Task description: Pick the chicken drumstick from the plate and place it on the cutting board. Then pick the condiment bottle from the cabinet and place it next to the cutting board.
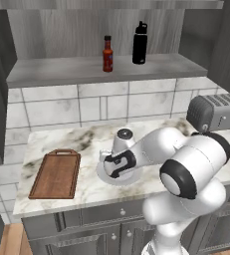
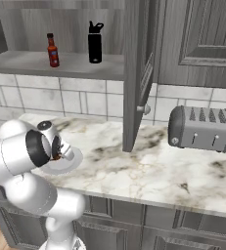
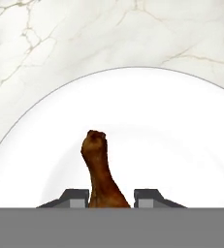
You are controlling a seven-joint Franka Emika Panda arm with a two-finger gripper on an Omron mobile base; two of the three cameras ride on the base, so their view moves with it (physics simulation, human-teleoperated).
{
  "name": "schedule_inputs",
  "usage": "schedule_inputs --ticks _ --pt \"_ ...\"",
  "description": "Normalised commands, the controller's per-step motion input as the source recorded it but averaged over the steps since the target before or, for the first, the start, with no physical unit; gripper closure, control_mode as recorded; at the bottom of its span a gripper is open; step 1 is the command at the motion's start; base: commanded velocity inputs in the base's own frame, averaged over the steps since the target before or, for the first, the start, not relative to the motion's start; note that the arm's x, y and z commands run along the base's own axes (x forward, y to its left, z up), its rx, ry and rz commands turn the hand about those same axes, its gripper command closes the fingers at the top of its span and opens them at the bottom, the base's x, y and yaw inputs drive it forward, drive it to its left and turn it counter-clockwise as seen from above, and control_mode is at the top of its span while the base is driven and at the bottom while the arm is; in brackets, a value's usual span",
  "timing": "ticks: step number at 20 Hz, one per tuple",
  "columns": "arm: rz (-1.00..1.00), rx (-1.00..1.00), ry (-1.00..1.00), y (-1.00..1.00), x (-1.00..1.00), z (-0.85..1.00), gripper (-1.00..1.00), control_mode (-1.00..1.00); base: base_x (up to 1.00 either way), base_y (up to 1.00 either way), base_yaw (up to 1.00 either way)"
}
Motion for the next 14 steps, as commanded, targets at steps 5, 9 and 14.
schedule_inputs --ticks 5,9,14 --pt "0.0 0.03 0.0 0.0 0.0 0.2 1.0 -1.0 0.0 0.0 0.0" --pt "0.0 0.0 0.0 0.01 0.0 0.17 1.0 -1.0 0.0 0.0 0.0" --pt "0.0 0.0 0.0 0.12 0.0 0.14 1.0 -1.0 0.0 0.0 0.0"
